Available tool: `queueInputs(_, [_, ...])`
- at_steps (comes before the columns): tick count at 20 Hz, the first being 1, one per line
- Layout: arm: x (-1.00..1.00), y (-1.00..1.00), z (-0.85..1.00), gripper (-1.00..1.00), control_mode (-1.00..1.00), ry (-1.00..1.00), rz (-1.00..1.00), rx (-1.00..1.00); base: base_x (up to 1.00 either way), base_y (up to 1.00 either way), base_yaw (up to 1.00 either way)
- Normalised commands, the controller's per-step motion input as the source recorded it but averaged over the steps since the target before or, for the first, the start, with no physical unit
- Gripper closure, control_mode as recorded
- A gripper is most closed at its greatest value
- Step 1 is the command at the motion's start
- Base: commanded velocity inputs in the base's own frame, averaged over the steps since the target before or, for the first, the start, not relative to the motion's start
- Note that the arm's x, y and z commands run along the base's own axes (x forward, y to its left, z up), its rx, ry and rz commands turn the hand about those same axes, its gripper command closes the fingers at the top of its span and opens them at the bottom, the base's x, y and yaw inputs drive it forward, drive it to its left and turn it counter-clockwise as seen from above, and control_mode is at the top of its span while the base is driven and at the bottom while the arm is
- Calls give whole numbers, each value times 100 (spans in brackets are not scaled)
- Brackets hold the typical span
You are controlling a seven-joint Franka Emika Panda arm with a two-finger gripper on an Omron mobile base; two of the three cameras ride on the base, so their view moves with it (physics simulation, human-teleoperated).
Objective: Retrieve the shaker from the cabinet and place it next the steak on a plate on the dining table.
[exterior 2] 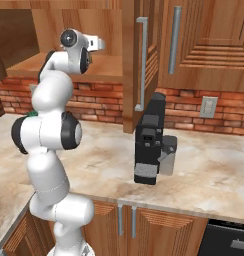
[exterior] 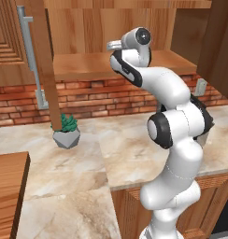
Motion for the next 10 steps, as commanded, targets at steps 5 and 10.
queueInputs(5, [6,2,-5,100,-100,0,0,0,0,0,0])
queueInputs(10, [-1,0,0,100,-100,0,0,1,0,0,0])
